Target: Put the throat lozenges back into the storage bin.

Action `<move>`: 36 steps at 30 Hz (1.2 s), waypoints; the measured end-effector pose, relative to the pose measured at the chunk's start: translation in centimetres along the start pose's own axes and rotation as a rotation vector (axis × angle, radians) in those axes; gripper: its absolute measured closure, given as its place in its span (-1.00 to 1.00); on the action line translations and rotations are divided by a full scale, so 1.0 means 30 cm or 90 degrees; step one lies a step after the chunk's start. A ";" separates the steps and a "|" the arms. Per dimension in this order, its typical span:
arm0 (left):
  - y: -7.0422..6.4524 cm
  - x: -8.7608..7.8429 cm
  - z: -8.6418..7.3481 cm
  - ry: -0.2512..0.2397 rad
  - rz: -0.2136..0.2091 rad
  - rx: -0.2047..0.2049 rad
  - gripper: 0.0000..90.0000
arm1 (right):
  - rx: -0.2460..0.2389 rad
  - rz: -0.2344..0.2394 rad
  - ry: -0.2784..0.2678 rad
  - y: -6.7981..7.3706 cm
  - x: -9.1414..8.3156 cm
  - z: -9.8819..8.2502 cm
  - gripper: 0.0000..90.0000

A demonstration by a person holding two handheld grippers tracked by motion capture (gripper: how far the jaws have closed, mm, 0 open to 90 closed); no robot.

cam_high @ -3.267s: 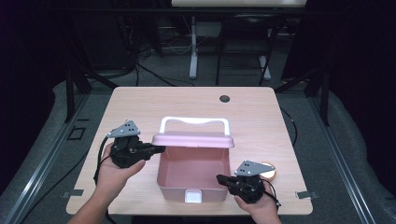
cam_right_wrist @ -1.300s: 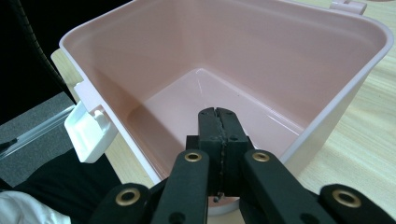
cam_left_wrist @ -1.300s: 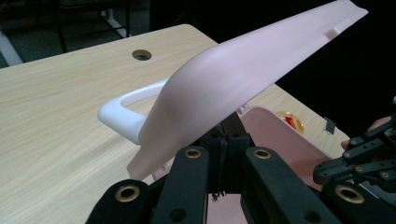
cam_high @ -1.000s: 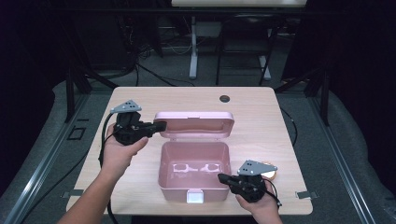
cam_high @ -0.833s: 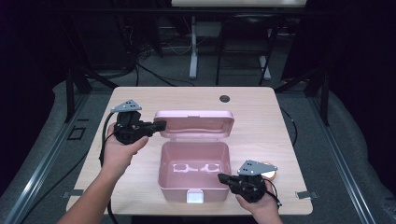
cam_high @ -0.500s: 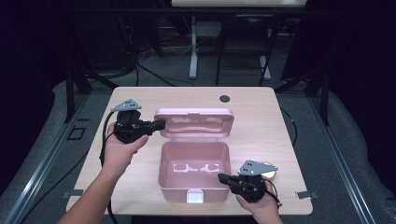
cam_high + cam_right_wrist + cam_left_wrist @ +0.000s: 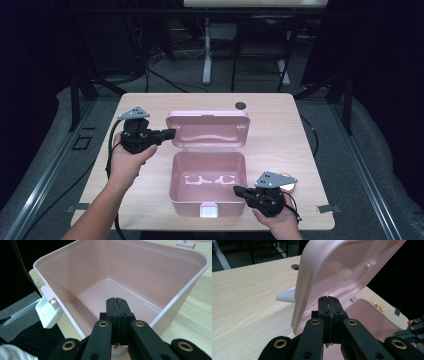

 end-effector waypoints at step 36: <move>0.032 0.003 -0.207 0.047 0.017 0.000 0.87 | -0.005 -0.008 -0.011 0.005 0.000 -0.005 1.00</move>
Point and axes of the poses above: each handheld gripper's, and its own axes: x roughly forward along the jaws, z roughly out of its top, y roughly to its left, the point moved 1 cm from there along x, roughly forward along the jaws, and after that the axes turned 14 degrees about -y, right-handed, at the moved point
